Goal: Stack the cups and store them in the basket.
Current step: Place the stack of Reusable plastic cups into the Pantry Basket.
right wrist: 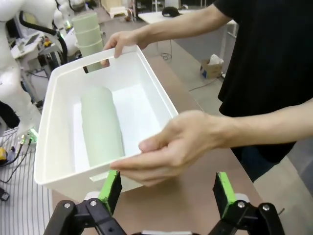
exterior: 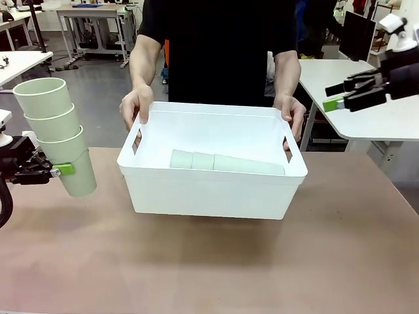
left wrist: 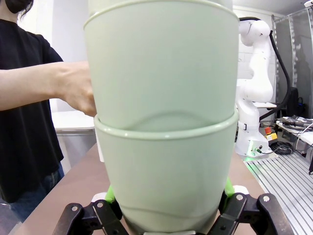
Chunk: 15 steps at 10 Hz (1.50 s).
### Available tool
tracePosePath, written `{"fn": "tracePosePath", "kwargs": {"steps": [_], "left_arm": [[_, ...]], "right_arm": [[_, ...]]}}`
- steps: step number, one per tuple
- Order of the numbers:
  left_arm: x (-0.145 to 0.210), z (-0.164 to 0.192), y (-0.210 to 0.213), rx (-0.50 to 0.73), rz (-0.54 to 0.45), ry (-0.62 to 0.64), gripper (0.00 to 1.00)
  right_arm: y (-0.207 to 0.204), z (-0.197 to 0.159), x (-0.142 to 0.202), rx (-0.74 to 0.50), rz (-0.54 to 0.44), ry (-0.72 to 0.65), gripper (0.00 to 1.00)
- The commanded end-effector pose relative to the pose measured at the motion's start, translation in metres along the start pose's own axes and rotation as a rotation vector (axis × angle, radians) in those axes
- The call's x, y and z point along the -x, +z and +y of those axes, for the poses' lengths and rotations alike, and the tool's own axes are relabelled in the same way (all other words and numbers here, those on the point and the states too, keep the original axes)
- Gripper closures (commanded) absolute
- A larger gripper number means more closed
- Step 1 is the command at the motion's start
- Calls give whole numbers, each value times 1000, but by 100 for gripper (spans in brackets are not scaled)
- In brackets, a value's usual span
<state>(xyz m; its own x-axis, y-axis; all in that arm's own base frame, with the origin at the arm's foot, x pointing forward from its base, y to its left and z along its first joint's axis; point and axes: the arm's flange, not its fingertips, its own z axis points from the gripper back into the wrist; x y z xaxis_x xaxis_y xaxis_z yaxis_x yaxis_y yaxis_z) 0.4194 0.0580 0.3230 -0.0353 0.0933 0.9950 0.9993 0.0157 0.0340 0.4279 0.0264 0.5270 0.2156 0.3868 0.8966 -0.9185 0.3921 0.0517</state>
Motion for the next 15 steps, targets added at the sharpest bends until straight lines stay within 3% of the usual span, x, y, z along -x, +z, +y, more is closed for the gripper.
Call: {"fn": "tracePosePath", "kwargs": {"steps": [1,4,7,11,12,15], "left_arm": [[-7,-1,0,4,-7,-12,13],[-7,-1,0,4,-7,-12,13],[-7,-1,0,4,-7,-12,13],[-7,-1,0,4,-7,-12,13],[-7,-1,0,4,-7,-12,13],[-7,-1,0,4,-7,-12,13]], "right_arm": [[11,-2,27,-30,-53,19,0],[48,-3,86,-28,-76,8,0],[74,5,115,4,-67,38,0],[92,29,112,-1,-66,78,0],[88,7,119,31,-62,33,0],[88,7,119,31,-62,33,0]]}}
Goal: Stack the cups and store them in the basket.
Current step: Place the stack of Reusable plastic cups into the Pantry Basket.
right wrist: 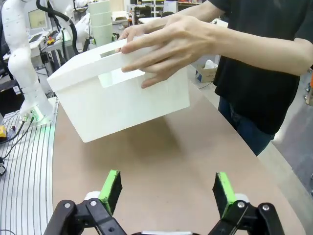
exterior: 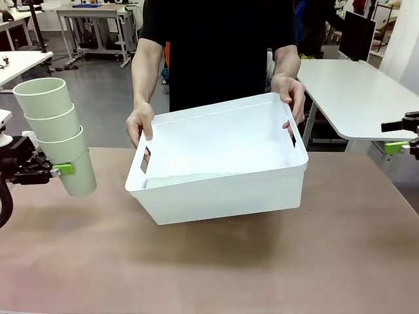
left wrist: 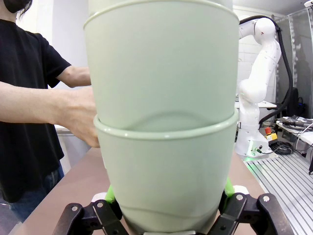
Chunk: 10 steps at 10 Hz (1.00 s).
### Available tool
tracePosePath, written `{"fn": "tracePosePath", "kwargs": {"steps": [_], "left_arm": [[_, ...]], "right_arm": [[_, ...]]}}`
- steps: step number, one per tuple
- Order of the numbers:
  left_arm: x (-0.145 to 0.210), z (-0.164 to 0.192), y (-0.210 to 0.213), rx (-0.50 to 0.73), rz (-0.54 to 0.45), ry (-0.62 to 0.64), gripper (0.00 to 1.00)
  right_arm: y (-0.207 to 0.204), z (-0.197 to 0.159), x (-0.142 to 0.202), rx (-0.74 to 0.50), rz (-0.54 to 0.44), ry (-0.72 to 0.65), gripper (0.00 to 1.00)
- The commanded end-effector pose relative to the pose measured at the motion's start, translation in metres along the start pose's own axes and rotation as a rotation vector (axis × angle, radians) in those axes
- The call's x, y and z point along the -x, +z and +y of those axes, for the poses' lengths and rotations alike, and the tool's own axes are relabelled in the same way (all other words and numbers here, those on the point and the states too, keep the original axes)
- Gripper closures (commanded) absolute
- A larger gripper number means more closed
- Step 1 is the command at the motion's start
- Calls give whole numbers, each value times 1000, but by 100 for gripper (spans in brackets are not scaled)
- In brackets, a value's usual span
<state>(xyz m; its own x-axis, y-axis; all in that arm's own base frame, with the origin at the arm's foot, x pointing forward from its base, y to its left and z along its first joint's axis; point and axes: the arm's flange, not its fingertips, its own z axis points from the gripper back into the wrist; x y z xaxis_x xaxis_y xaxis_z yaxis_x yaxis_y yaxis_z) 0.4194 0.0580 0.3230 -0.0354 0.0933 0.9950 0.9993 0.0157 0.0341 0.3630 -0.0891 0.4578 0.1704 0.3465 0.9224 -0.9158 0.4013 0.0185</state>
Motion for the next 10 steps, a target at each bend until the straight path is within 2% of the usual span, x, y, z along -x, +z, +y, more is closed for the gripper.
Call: {"fn": "tracePosePath", "kwargs": {"steps": [1,8,10], "left_arm": [[-7,-1,0,4,-7,-12,13],[0,0,0,0,0,0,13],[-52,-8,4,-53,85,-48,13]], "right_arm": [[0,-3,-2,9,-2,6,0],[0,-3,-2,9,-2,6,0],[0,-3,-2,9,-2,6,0]]}}
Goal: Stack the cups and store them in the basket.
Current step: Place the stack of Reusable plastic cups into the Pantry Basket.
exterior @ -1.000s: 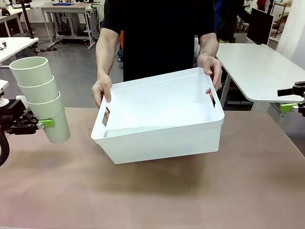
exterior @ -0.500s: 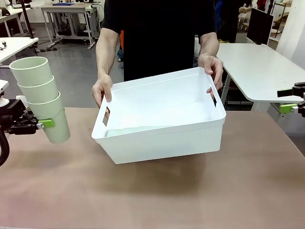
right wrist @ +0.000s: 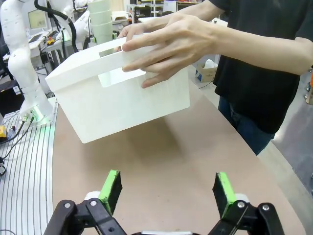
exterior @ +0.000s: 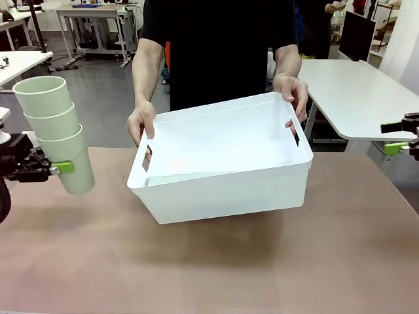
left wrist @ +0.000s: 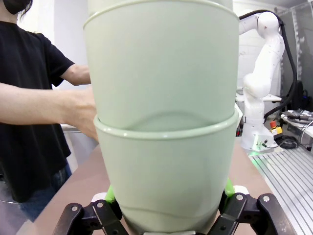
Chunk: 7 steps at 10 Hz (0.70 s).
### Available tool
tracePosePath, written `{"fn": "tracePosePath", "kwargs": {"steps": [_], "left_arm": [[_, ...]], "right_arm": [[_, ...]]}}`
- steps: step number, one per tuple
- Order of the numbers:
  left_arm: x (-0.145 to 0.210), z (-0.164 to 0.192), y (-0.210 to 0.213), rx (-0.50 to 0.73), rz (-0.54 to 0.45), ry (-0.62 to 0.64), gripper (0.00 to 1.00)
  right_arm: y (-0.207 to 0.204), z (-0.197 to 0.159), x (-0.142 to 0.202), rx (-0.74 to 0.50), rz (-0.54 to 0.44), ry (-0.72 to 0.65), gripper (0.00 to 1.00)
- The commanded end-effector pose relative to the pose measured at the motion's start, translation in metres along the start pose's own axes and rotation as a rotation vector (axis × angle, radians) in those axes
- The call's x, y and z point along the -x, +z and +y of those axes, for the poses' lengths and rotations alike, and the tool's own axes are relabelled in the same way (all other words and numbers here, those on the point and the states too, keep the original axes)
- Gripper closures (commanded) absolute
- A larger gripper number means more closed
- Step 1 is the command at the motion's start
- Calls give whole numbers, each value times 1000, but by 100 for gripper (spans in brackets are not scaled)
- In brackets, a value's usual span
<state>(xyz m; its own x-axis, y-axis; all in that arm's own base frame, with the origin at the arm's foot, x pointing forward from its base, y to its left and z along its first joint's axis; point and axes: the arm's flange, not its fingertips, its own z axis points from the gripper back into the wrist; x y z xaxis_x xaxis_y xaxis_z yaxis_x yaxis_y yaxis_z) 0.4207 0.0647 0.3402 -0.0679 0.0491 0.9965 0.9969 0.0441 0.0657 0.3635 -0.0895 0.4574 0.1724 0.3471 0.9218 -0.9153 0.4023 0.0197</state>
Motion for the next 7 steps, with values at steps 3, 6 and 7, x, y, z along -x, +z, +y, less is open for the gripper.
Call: {"fn": "tracePosePath", "kwargs": {"steps": [3,6,7], "left_arm": [[-120,-22,-18,-46,223,-21,13],[-187,-32,-77,-80,470,-10,13],[-211,-36,-105,-107,569,-22,13]], "right_arm": [[0,-3,-3,8,-3,8,0],[0,-3,-3,8,-3,8,0],[0,-3,-3,8,-3,8,0]]}}
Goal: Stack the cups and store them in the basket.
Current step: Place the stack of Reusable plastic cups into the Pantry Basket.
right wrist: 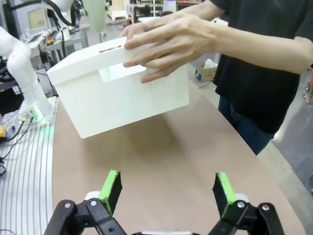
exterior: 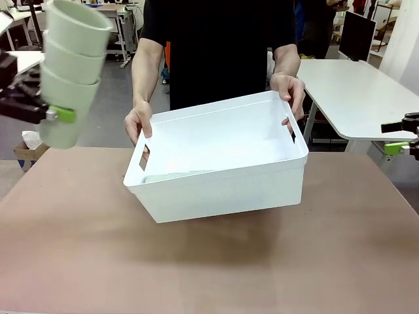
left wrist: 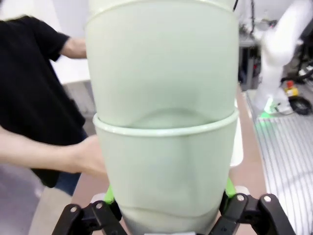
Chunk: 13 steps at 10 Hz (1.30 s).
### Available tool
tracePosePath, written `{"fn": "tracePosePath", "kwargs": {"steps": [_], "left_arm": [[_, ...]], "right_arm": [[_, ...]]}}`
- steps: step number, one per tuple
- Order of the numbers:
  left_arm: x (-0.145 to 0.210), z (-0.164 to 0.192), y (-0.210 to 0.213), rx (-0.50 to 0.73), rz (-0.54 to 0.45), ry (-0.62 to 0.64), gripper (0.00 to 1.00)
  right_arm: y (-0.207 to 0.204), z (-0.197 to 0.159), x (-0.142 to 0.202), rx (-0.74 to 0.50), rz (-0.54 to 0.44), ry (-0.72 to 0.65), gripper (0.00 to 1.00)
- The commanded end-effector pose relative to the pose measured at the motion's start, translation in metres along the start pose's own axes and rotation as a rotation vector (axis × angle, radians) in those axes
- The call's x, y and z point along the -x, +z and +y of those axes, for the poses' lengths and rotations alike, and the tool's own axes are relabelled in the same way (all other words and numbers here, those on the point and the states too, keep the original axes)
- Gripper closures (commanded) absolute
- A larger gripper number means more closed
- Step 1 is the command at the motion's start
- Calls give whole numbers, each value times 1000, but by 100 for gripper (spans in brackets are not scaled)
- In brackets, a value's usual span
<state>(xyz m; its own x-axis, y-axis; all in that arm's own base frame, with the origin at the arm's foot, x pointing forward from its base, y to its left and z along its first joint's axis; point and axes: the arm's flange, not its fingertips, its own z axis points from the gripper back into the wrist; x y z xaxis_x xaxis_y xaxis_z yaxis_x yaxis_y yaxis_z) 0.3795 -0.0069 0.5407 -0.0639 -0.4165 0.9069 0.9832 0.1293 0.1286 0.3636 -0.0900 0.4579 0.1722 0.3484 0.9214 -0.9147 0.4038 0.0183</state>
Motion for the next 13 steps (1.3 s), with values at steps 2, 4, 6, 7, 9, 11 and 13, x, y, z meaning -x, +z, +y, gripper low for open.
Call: {"fn": "tracePosePath", "kwargs": {"steps": [2,4,6,7,9,11,13], "left_arm": [[-66,-13,-47,-50,246,-3,13],[-107,-22,-79,-81,388,-43,13],[-133,-28,-113,-109,506,-59,13],[-141,-28,-129,-117,542,-61,13],[-148,-27,-164,-136,610,-56,13],[-144,-26,-193,-129,656,-55,13],[-136,-18,-216,-118,693,-43,13]], "right_arm": [[0,-2,-2,6,-4,7,0],[0,-2,-2,6,-4,7,0],[0,-2,-2,6,-4,7,0],[0,-2,-2,6,-4,7,0],[0,-2,-2,6,-4,7,0],[0,-2,-2,6,-4,7,0],[0,-2,-2,6,-4,7,0]]}}
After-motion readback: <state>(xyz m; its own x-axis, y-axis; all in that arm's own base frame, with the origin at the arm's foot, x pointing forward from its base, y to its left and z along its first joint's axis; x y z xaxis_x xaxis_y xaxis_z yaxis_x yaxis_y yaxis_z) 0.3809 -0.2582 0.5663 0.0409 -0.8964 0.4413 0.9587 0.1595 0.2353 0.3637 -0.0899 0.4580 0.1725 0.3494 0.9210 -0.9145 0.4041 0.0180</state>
